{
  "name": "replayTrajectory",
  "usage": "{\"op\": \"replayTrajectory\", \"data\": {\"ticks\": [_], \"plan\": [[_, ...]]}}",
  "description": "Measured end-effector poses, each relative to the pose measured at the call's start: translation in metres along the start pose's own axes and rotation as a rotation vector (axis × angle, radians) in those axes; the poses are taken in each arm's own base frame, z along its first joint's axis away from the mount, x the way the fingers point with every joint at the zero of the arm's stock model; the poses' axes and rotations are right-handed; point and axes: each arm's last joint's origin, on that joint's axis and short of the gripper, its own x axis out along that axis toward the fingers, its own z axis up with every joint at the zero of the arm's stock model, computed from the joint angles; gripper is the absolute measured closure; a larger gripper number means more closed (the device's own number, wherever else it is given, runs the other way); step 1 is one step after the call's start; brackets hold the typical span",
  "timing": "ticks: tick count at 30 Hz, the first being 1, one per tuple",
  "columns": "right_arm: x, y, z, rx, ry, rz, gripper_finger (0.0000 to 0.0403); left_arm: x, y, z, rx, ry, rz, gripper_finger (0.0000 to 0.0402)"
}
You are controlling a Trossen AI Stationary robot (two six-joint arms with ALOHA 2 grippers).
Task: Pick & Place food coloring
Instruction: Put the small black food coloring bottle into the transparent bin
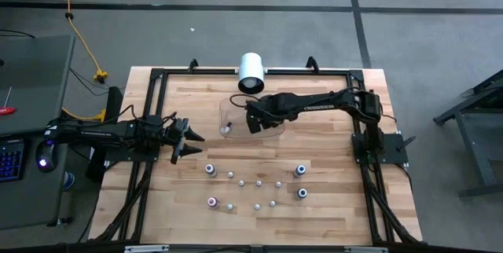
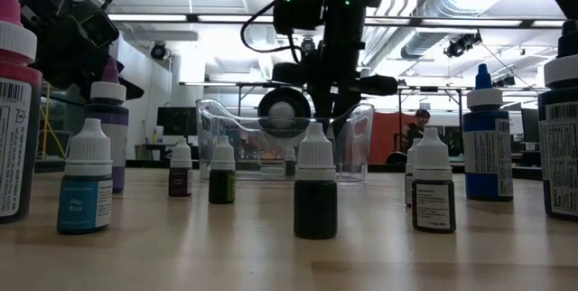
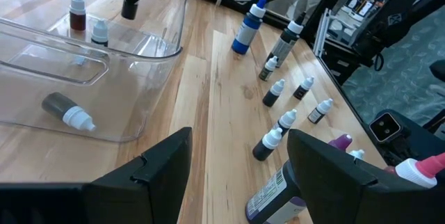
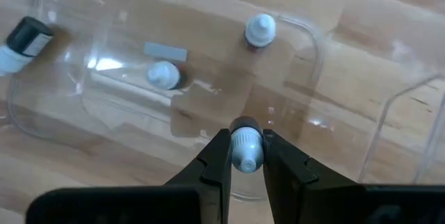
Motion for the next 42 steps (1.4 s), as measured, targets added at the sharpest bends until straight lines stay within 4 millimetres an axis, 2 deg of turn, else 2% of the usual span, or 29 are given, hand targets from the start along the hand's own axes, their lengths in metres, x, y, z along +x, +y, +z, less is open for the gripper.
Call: {"op": "replayTrajectory", "data": {"ticks": [6,10,14,33,42], "plan": [[0.006,-0.001,0.006,-0.073,0.031,0.025,0.0347,0.0,0.0,0.0,0.0,-0.001,0.001,0.0167],[0.02,0.002,0.005,-0.201,0.078,0.04,0.0347,0.0,0.0,0.0,0.0,0.0,0.0,0.0167],[0.026,0.003,0.004,-0.289,0.094,0.045,0.0347,0.0,0.0,0.0,0.0,0.0,0.0,0.0167],[0.029,-0.002,0.012,-0.635,0.074,0.04,0.0347,0.0,0.0,0.0,0.0,0.0,0.0,0.0167],[0.031,-0.007,0.021,-0.617,0.085,0.05,0.0347,0.0,0.0,0.0,0.0,0.0,0.001,0.0167]]}}
